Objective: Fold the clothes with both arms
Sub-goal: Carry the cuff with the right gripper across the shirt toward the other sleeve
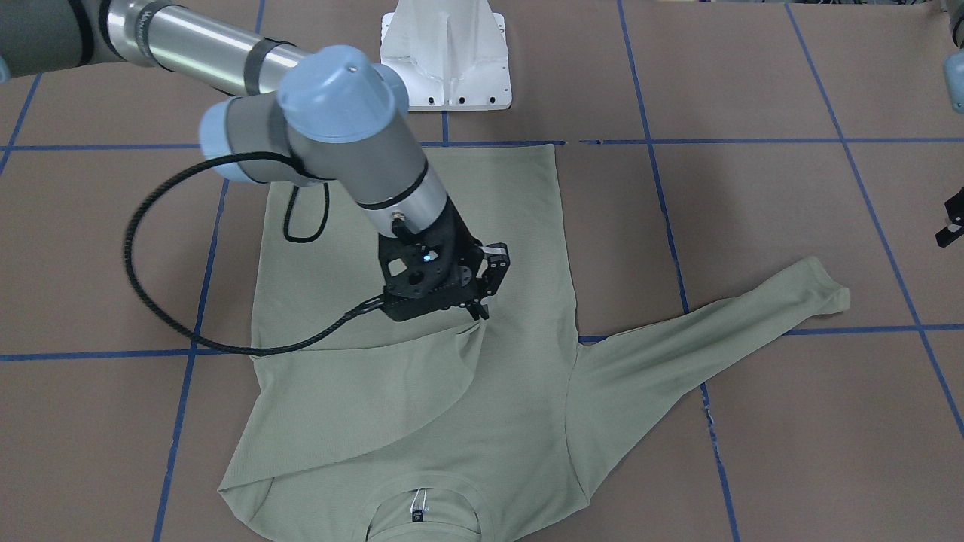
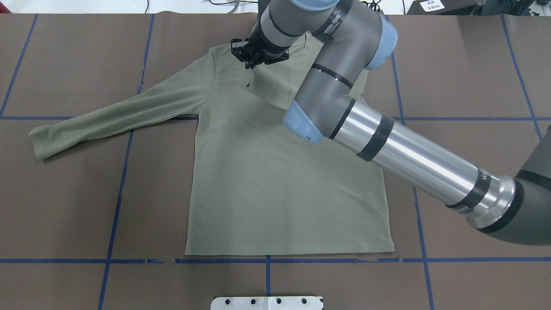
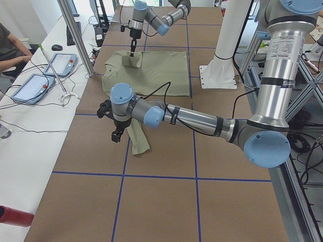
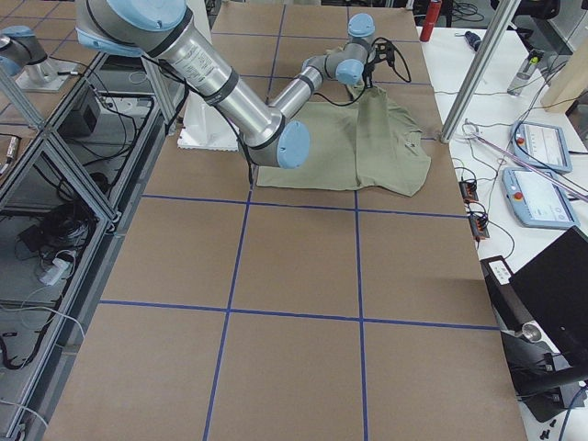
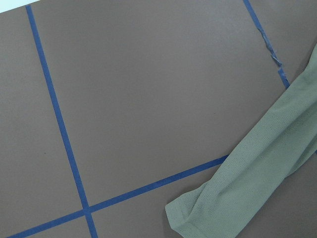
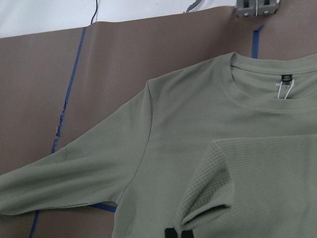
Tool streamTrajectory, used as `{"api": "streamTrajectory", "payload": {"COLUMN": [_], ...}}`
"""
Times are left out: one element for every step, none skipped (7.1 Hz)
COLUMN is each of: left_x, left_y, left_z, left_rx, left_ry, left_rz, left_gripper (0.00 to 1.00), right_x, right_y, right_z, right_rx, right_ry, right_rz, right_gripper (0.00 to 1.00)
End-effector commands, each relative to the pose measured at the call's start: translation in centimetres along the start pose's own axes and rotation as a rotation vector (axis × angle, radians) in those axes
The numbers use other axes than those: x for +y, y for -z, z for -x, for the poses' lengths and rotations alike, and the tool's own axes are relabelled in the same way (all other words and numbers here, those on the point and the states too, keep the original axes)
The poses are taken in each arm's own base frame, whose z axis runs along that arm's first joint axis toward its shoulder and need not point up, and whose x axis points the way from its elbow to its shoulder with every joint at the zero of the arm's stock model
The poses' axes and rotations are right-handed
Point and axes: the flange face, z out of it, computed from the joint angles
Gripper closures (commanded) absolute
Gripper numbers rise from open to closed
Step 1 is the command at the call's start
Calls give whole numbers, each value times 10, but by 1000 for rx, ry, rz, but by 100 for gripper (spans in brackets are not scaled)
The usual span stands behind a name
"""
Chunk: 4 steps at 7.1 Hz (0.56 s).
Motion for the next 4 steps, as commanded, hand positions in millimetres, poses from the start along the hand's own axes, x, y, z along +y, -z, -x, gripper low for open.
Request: {"api": "streamTrajectory", "payload": {"left_x": [2, 3, 3, 1], "left_y": [-3, -2, -3, -2], "left_z": [2, 3, 2, 1], "left_rx": [0, 0, 0, 0], "left_ry": [3, 4, 0, -5], "left_rz": [5, 4, 5, 3], "left_gripper": [0, 0, 0, 0], "right_x": [23, 13, 4, 7], "right_y": [-53, -72, -83, -85], "right_z": [13, 23, 38, 54], "right_rx": [61, 70, 87, 90], "right_ry": [15, 15, 13, 25], "right_rz": [26, 23, 22, 3], "right_gripper": [100, 100, 100, 100]}}
